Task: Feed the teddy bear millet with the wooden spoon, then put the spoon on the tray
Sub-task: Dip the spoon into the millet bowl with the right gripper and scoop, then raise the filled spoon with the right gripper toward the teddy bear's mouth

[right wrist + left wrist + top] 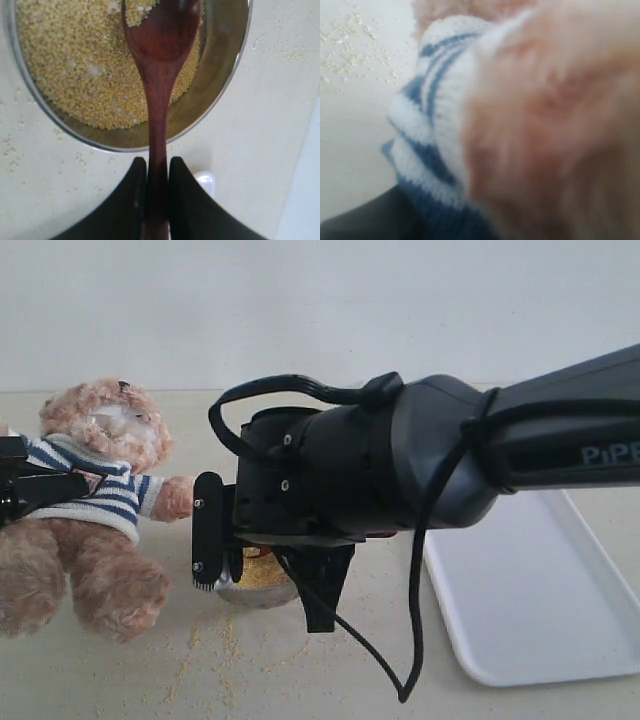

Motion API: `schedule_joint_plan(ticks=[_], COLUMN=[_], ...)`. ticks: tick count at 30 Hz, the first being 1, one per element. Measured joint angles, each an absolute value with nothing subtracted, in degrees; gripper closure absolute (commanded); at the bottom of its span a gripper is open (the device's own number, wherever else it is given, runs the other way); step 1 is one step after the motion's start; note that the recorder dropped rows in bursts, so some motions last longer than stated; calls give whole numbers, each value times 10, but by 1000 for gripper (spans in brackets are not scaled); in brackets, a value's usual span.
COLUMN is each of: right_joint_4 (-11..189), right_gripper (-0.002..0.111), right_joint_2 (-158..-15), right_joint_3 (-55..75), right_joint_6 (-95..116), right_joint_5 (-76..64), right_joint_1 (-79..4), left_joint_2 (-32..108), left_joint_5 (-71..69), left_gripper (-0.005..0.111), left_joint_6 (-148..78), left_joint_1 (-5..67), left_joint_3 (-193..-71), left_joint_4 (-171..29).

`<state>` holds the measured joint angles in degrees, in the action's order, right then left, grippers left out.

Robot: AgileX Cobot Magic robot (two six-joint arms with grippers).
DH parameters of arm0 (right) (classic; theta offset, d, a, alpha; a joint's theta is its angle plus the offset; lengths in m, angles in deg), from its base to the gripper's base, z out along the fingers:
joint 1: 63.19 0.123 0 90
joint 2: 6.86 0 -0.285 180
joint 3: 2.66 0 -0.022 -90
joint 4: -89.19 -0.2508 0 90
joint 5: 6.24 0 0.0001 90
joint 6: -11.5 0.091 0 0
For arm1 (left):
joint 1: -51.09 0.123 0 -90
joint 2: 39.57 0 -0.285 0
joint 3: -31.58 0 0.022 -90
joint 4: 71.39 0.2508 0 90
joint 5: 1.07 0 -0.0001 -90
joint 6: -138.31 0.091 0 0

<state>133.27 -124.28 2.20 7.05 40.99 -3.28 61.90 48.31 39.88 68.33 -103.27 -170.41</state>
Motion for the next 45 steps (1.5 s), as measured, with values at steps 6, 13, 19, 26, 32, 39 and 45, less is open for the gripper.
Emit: schedule_joint_plan(ticks=[6,13,19,26,32,39,45], right_joint_4=[1309,1242,1189,1166,1129,1120,1118], right_gripper=[108,108,108,108,108,108,108], right_joint_2=[-1239,-1237,-1218,-1203,-1203,-1201,-1172], right_joint_3=[22,22,22,22,22,22,22], right_joint_6=[71,68,41,34,1,-3,-4], right_joint_5=[412,411,405,409,434,439,439], right_joint_1=[-33,-66,-86,-87,-88,-88,-89], left_joint_2=[619,619,619,619,619,619,613], left_joint_5=[483,483,483,484,508,503,502], left_gripper=[102,102,102,102,102,102,102], left_joint_6=[399,399,399,399,380,313,302], left_joint_1=[683,683,683,683,683,683,683], left_joint_3=[-1033,-1033,-1033,-1033,-1033,-1018,-1000], left_joint_4=[-1704,-1704,-1704,-1704,-1704,-1674,-1664])
